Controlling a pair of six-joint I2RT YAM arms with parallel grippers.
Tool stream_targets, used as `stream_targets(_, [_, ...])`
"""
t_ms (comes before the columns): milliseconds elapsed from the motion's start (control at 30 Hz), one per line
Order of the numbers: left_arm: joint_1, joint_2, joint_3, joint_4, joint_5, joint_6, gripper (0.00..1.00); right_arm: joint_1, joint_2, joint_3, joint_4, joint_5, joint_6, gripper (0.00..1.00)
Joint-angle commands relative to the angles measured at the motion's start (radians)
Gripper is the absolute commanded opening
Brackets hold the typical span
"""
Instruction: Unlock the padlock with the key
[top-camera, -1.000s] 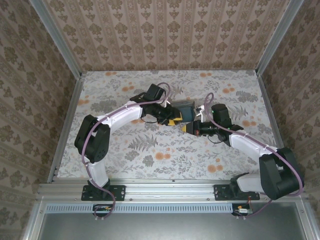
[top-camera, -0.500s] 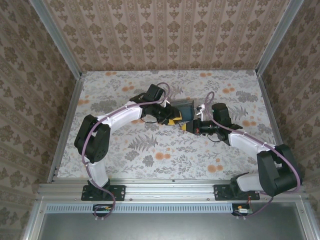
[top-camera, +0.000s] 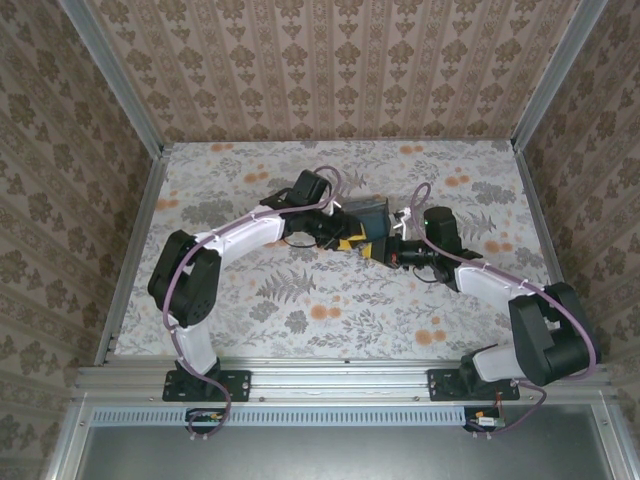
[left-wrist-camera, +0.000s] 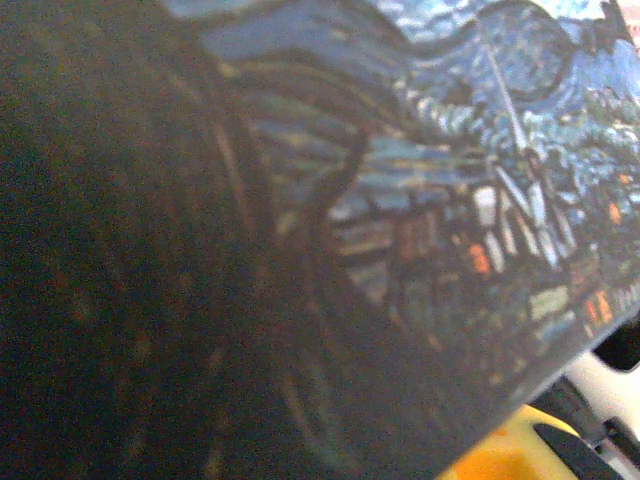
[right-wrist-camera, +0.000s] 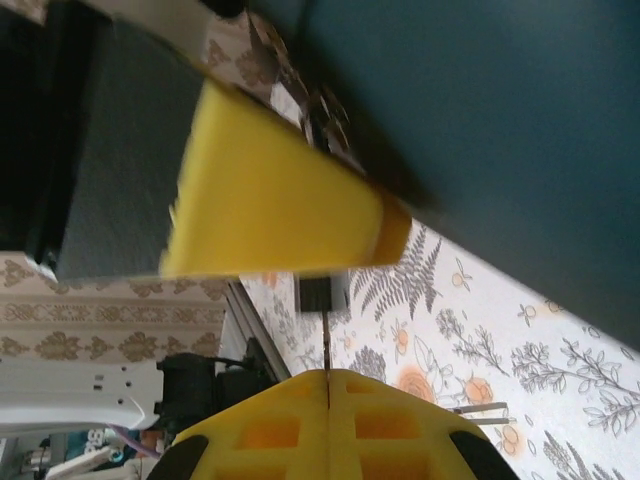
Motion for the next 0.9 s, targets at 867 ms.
stream_targets(867, [0.021, -0.120, -0.107, 0.084, 0.012, -0.161, 0.00, -0.027, -0.116, 0.002, -0.058, 0.190, -0.068, 0.31])
